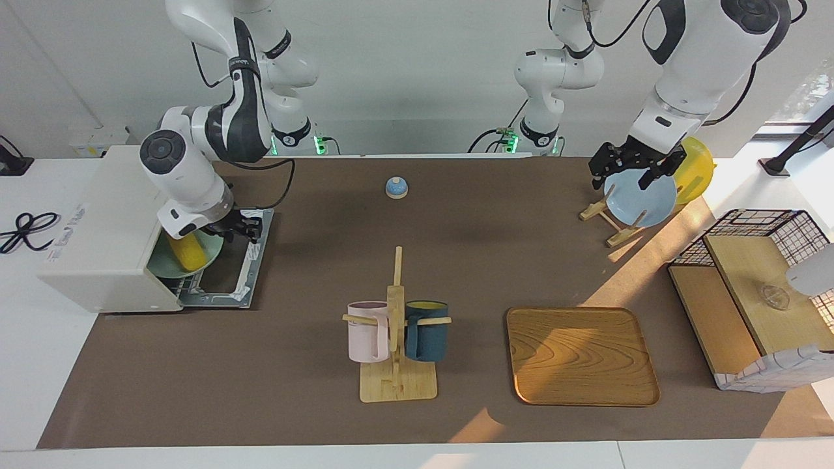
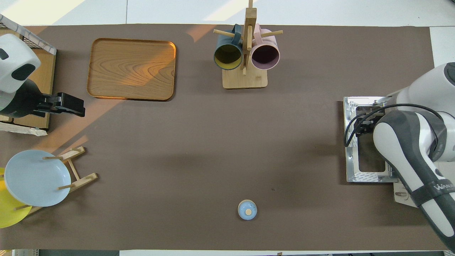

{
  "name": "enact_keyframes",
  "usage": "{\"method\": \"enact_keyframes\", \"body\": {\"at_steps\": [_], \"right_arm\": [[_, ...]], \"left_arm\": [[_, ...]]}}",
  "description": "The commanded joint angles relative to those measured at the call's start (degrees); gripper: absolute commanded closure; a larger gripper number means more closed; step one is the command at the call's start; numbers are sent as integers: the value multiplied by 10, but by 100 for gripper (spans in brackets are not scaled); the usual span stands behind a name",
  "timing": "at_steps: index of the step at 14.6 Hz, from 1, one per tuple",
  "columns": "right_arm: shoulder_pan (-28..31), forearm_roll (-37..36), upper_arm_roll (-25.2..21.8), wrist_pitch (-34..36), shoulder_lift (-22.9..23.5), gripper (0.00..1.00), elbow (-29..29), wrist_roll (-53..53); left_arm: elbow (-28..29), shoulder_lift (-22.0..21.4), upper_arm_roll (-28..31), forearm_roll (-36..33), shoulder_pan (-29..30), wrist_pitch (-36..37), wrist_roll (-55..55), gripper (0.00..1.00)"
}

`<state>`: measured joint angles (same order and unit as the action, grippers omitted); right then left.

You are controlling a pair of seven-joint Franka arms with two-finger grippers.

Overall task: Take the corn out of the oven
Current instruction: 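Carry the plate with corn to the table center with the right gripper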

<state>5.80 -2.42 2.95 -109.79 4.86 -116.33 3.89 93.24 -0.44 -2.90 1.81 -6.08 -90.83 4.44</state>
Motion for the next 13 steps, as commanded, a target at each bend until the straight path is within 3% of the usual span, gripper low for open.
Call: {"method": "enact_keyframes", "body": {"at_steps": [1, 4, 7, 8, 9, 13], "right_arm": [[26, -13, 4, -1, -8, 43, -14, -40], [37, -32, 5, -8, -12, 47, -30, -53], [45, -33, 5, -61, -22, 57, -67, -76], [45, -33, 5, -67, -26, 69, -75, -81], [44, -35, 4, -67, -26, 98, -75, -85], [-5, -104, 9, -42, -21, 100, -52, -85]], "left_arm": [[-3, 0, 4, -7, -3, 6, -1, 0], [-3, 0, 4, -7, -3, 6, -1, 0], [-3, 0, 3, -7, -3, 6, -1, 0], [-3, 1, 3, -7, -3, 6, -1, 0], [-3, 0, 4, -7, -3, 6, -1, 0], [-3, 0, 4, -7, -3, 6, -1, 0]]}}
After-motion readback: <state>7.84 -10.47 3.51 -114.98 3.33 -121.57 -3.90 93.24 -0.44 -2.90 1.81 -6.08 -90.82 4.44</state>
